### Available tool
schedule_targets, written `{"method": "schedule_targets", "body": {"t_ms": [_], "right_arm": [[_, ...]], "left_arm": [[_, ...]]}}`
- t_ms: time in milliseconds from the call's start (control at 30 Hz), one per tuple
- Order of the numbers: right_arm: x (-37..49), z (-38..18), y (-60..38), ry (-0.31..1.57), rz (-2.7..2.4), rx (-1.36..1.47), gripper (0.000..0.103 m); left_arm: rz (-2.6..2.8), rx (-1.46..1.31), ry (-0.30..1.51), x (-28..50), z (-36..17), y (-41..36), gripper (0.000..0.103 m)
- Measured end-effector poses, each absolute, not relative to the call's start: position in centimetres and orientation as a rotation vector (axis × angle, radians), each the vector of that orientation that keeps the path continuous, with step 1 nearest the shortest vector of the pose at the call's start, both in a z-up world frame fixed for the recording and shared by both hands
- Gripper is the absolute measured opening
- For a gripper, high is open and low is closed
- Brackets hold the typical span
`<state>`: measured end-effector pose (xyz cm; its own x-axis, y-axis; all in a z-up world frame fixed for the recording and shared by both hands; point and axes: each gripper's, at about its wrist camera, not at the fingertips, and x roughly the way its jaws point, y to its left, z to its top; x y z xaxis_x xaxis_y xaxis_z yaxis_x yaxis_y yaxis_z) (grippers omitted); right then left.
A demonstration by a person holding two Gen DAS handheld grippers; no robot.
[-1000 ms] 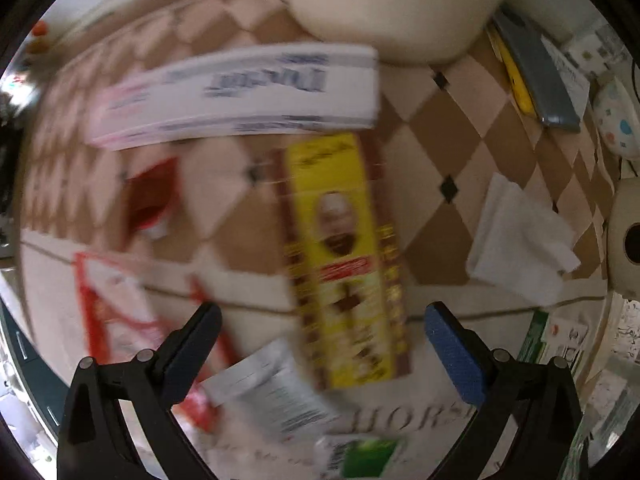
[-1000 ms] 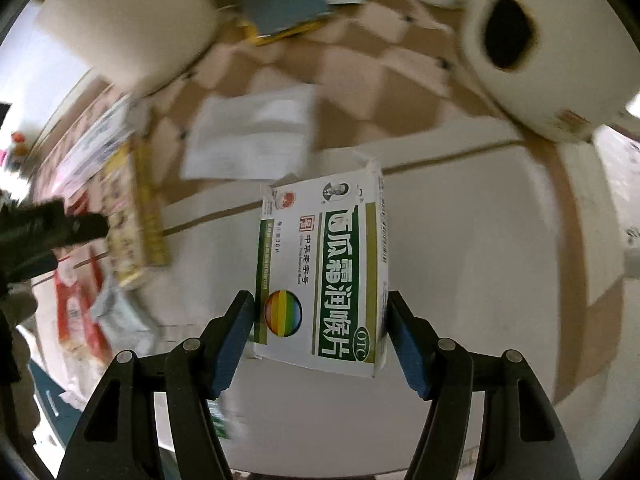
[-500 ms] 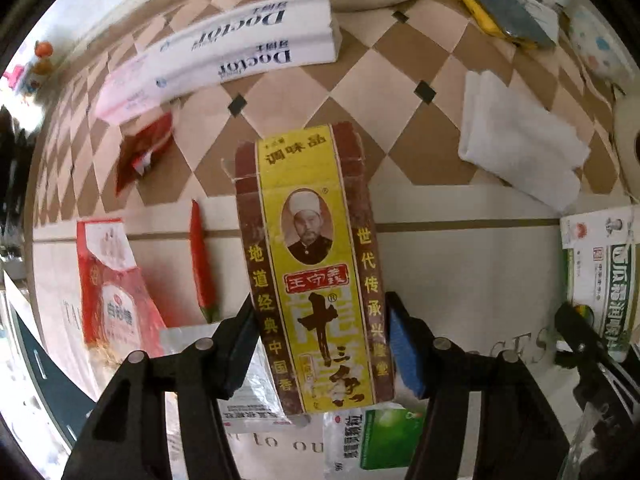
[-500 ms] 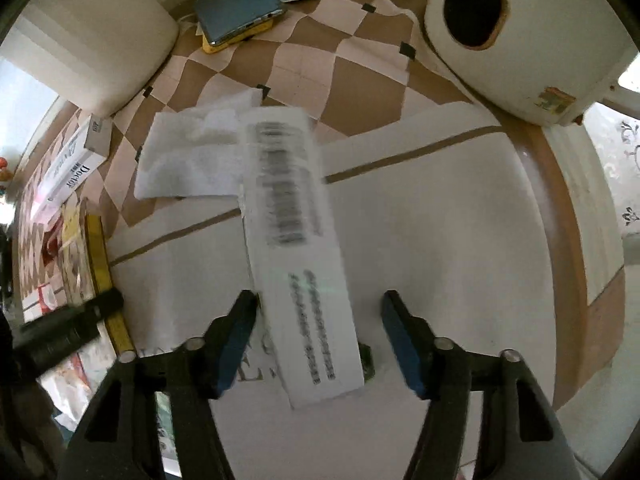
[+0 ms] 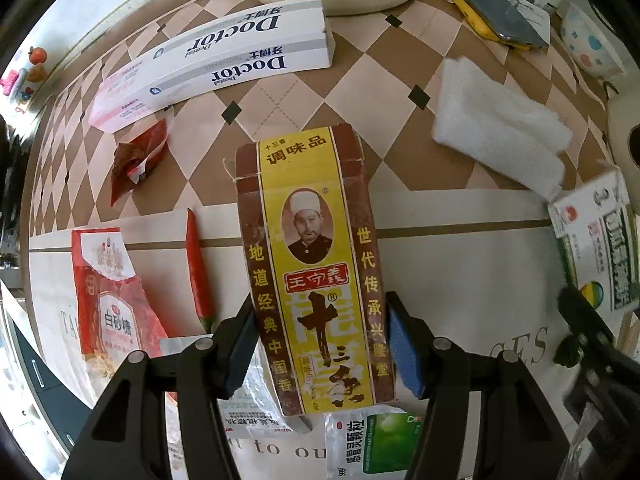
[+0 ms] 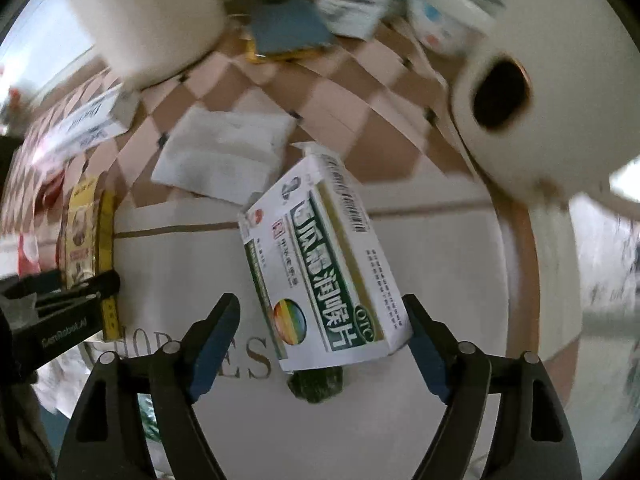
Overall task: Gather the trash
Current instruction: 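Lift both held boxes and carry them down over the floor trash bin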
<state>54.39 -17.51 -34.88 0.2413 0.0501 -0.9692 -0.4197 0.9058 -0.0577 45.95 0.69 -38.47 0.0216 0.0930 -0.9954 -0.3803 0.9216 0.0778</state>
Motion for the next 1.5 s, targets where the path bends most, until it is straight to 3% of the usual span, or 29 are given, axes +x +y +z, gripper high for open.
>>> {"method": "schedule_targets", "body": {"t_ms": [133, 267, 833, 1167, 1500], "right_arm": [[55.8, -36.6, -15.8, 1.335, 0.32, -0.366, 0.083], [56.7, -37.4, -15.1, 1.344, 0.31, -0.31, 0.076], [49.4, -28.5, -18.7, 1.232, 0.394, -0.18, 0.075], [38.9, -25.6, -13.1, 1.151, 0.509, -0.187, 0.075], [21.9, -27.4, -5.5, 1.159, 0.698, -0.279, 0.074]], "left_arm": [[0.419, -0.137, 1.457, 46.4, -37.7, -2.5, 0.056], [0.47, -0.045, 1.369, 45.5, -35.6, -2.1, 0.056], [0.61, 0.05, 1.081, 39.0, -26.1, -0.5, 0.056], [0.699, -0.037, 1.023, 24.7, -22.8, 2.4, 0.056], [0.853, -0.192, 1.095, 7.3, -27.3, 7.9, 0.056]]}}
